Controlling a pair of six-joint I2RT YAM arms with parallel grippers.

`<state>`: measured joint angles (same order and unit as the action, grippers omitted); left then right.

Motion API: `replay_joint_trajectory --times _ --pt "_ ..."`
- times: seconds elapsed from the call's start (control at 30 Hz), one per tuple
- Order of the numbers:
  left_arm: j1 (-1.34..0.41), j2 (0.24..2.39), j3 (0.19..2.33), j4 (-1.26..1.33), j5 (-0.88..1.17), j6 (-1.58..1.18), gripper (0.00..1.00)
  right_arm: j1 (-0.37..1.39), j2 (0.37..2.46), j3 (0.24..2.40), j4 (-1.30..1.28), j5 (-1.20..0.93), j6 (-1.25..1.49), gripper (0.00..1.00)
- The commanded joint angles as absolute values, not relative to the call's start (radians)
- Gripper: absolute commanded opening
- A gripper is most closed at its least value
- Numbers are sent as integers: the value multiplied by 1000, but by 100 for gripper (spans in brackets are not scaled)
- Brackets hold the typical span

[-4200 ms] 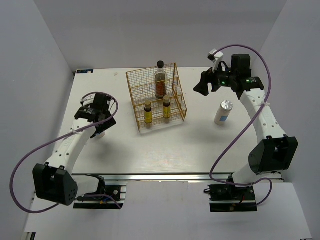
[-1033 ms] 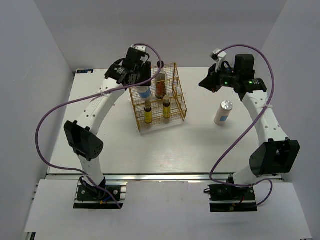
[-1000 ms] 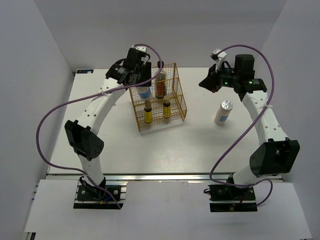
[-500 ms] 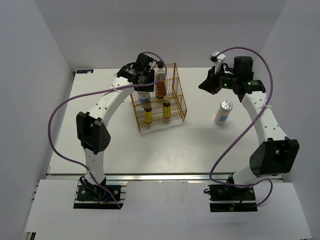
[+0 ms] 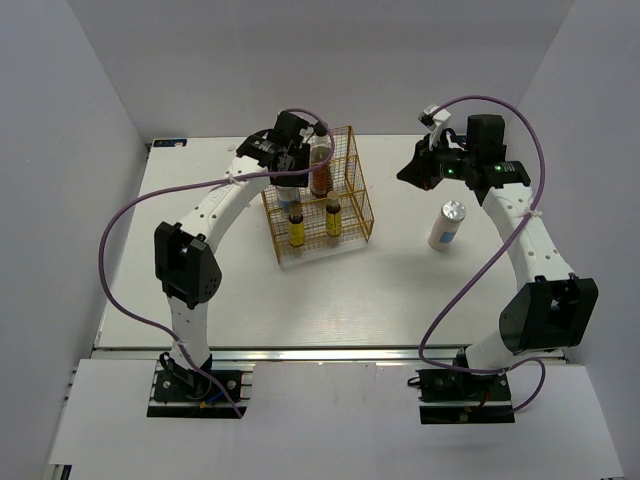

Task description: Organize the condiment bottles

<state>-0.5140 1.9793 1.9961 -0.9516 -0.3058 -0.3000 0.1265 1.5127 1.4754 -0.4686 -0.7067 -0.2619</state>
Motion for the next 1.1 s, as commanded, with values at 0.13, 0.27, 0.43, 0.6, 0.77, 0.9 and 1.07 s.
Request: replay_joint_trajectory --times 0.13,0.27,0.43,0.6,0.77,0.9,1.07 --pt "-517 1948 1968 -893 -333 -307 69 123 1477 1477 -437 -704 -261 14" --pt "-517 1945 1959 -893 -334 -311 77 123 1477 1479 -439 -704 -261 17" --pt "-517 1940 1963 -890 -331 -313 82 121 1477 1479 -451 -707 -275 37" --pt "-517 1933 2015 -907 -330 -321 83 123 1473 1480 -465 -709 -290 45" --pt "-517 1905 2117 -934 -330 -333 82 123 1465 1489 -491 -707 -313 48" --pt "-517 1832 2145 -937 -324 -341 79 123 1456 1496 -503 -690 -321 53" --pt "-517 1703 2050 -914 -333 -367 69 120 1459 1515 -558 -542 -293 69"
